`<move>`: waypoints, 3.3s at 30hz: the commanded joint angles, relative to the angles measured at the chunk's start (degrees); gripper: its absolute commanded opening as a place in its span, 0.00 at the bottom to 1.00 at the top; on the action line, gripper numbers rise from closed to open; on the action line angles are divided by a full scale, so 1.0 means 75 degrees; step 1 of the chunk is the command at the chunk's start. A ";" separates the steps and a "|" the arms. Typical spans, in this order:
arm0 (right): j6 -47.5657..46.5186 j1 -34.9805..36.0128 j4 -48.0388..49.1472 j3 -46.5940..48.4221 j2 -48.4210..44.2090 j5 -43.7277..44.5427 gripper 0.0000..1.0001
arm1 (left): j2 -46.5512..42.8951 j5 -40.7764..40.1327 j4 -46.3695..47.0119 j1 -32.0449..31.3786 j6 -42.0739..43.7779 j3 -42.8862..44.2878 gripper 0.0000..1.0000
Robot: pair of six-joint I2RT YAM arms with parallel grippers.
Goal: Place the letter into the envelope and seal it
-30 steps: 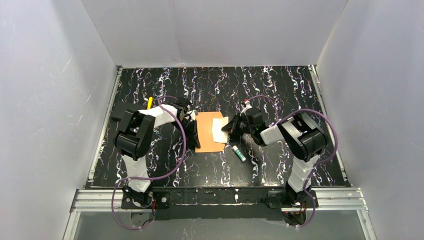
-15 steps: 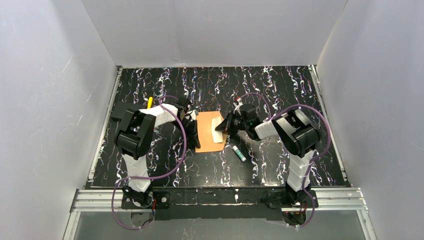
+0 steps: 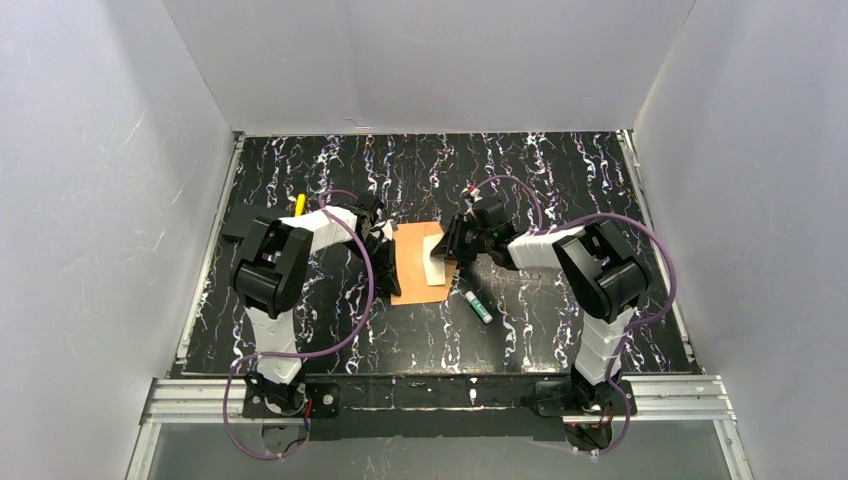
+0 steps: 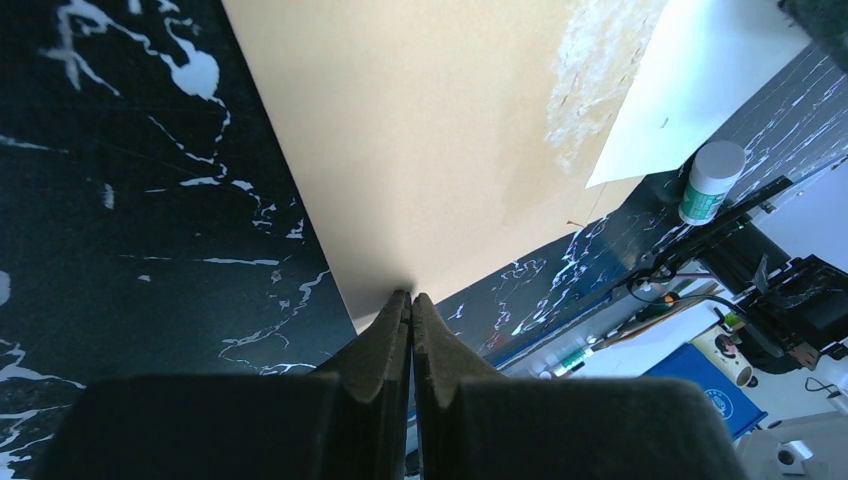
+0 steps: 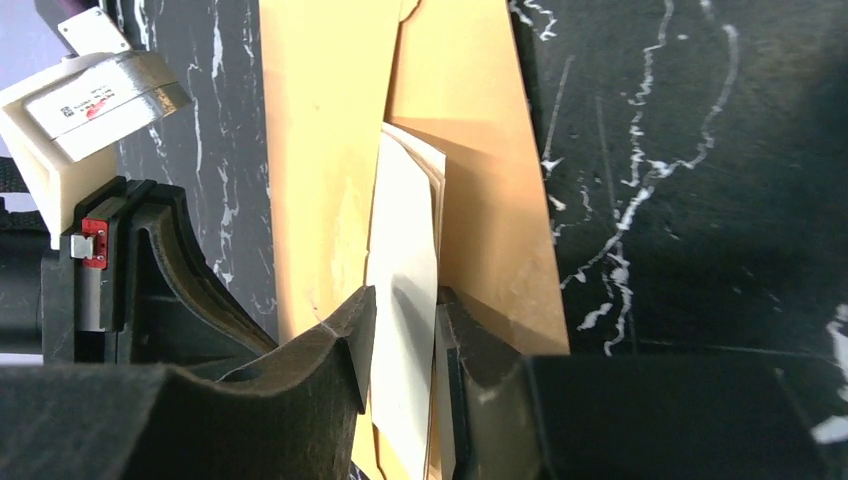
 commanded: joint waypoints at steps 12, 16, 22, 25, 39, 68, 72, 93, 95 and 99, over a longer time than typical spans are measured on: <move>0.0421 -0.0219 0.1366 -0.0205 0.0374 -0.1656 0.08 | 0.0309 -0.0510 0.0159 -0.0011 0.0031 0.0018 0.00; 0.0624 -0.0206 0.1574 -0.0370 0.0446 -0.1553 0.06 | 0.0255 -0.0482 0.0137 -0.0010 0.0031 0.0167 0.00; 0.0271 -0.0218 0.0703 -0.0246 0.0318 -0.1013 0.20 | 0.0132 -0.0438 0.0040 0.0039 0.0063 0.0354 0.00; 0.0186 -0.0217 0.0550 -0.0149 0.0323 -0.0956 0.22 | 0.0022 -0.0409 -0.0128 0.0073 0.0137 0.0498 0.08; -0.0259 -0.0218 -0.0344 0.0269 0.0516 -0.0684 0.06 | -0.0587 -0.2517 -0.1368 0.0297 -0.0284 0.1737 0.50; 0.0453 -0.0010 -0.0239 0.1045 0.1166 -0.1242 0.07 | 0.1206 -0.1571 -0.1158 0.0298 -0.0548 0.2289 0.19; 0.0508 0.0126 -0.0354 0.1335 0.1339 -0.1253 0.07 | 0.1289 -0.1593 -0.1200 0.0298 -0.0344 0.2365 0.19; -0.0043 -0.0277 -0.0913 0.1494 0.0986 -0.0964 0.28 | 0.1403 -0.1817 -0.1322 0.0321 -0.0158 0.2297 0.18; -0.0178 -0.0277 -0.1015 0.1652 0.1056 -0.1062 0.26 | 0.1471 -0.1747 -0.1349 0.0327 -0.0134 0.2339 0.18; -0.0326 -0.0288 -0.1321 0.1816 0.0993 -0.1040 0.29 | 0.1431 -0.1168 -0.1101 0.0372 -0.0159 0.2332 0.22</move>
